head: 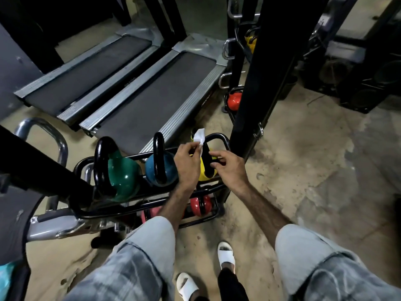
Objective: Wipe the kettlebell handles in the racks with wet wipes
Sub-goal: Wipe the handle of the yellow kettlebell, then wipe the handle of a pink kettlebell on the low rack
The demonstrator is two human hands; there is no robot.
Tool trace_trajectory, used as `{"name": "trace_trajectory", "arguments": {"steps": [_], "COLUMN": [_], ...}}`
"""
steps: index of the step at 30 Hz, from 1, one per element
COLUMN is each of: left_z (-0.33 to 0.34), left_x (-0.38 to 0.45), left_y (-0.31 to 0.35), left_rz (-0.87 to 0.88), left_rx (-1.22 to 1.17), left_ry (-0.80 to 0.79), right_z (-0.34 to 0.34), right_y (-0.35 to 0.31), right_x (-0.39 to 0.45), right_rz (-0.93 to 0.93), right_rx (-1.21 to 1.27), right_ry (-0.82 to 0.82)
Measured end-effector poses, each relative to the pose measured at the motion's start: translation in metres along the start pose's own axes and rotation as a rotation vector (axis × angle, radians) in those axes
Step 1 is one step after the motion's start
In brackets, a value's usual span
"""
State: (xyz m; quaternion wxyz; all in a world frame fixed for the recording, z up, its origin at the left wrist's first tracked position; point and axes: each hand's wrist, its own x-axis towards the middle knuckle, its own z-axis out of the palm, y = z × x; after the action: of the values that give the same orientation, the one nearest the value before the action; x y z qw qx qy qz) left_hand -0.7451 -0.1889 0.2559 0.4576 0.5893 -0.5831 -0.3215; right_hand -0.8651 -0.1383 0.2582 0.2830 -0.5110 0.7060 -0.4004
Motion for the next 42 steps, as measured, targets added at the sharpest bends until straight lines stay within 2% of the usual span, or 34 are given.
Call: {"name": "trace_trajectory", "arguments": {"steps": [3,6,9,12,17,22,26,31,35,37,42], "left_z": [-0.014,-0.039,-0.063,-0.094,-0.153,-0.199,-0.211,-0.195,-0.162,-0.141,-0.102], "left_x": [-0.035,-0.062,-0.081,-0.113,-0.17,-0.216,-0.211,-0.158,-0.12,-0.109,-0.07], "left_y": [-0.009,-0.014,-0.012,-0.01,-0.051,-0.118,-0.179,-0.287,-0.395,-0.456,-0.58], "left_rz": [0.019,-0.024,-0.02,-0.01,-0.17,-0.307,-0.393,-0.424,-0.28,-0.204,-0.004], "left_rx": [-0.041,-0.105,-0.154,-0.141,-0.279,-0.113,0.069,0.224,0.342,0.355,0.324], "left_ry": [-0.118,-0.244,-0.256,-0.248,-0.14,-0.093,-0.183,-0.285,-0.309,-0.296,-0.216], "right_z": [-0.007,-0.007,0.0,0.017,0.075,0.123,0.17,0.268,0.361,0.408,0.496], "right_y": [0.004,0.007,0.006,-0.012,-0.011,0.029,0.063,0.108,0.176,0.224,0.32], "right_x": [-0.012,-0.041,-0.074,-0.105,-0.146,-0.181,-0.184,-0.156,-0.12,-0.105,-0.077], "right_rz": [0.04,0.103,0.228,0.29,0.217,0.394,0.44,0.409,0.229,0.142,-0.09], "right_rx": [0.023,0.175,0.36,0.549,0.394,0.409,0.283,0.23,0.13,0.051,0.054], "right_ry": [-0.054,-0.033,-0.076,-0.222,-0.293,-0.355,-0.401,-0.347,-0.284,-0.256,-0.214]}}
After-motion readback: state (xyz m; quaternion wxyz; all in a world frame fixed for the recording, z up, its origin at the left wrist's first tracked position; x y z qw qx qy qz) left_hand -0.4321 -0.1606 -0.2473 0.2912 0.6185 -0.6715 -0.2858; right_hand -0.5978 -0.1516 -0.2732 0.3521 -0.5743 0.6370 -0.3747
